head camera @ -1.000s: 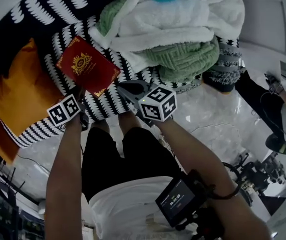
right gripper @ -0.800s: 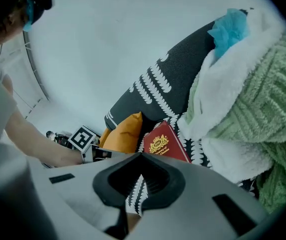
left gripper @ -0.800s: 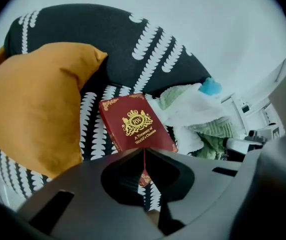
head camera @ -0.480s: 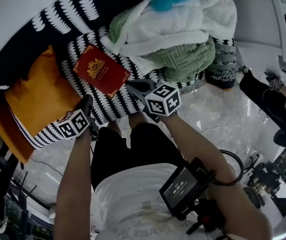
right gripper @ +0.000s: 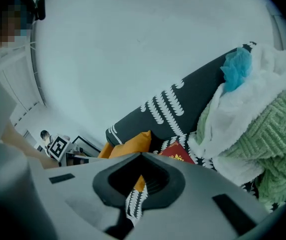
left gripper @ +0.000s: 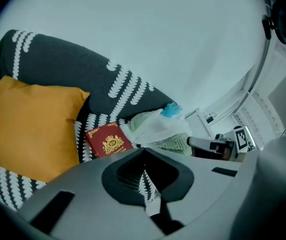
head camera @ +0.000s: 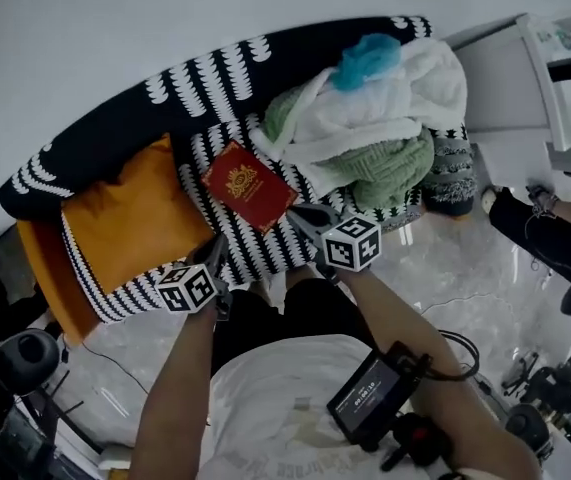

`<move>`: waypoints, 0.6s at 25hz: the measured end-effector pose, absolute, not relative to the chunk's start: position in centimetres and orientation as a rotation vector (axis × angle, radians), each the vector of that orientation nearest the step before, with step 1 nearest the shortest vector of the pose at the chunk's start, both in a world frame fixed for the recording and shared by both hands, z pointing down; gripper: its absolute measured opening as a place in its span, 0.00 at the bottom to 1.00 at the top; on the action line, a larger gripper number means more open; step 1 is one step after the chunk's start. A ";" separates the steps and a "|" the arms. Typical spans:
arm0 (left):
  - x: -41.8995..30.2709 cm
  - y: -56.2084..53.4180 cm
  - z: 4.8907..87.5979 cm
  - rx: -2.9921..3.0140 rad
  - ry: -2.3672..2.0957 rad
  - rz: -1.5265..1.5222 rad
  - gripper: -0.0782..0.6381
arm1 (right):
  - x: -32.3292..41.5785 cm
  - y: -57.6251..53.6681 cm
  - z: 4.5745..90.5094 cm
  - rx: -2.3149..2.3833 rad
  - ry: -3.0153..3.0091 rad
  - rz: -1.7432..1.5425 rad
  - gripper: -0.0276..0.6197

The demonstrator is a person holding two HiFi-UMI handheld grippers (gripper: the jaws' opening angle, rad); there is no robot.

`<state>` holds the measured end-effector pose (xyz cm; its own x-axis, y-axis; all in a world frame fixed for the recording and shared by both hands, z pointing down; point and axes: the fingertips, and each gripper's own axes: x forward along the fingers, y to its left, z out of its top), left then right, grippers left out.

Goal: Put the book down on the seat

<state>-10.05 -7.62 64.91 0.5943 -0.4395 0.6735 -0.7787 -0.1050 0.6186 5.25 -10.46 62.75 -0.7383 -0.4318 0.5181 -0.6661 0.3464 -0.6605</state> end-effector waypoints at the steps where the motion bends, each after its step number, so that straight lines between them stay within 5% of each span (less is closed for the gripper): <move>1: -10.3 -7.6 64.0 1.754 -1.009 0.386 0.12 | 4.9 -10.4 62.0 0.979 -2.367 1.328 0.06; 15: -14.8 -5.6 51.7 1.989 -1.027 0.258 0.12 | 0.3 -8.3 49.7 0.853 -2.582 1.034 0.06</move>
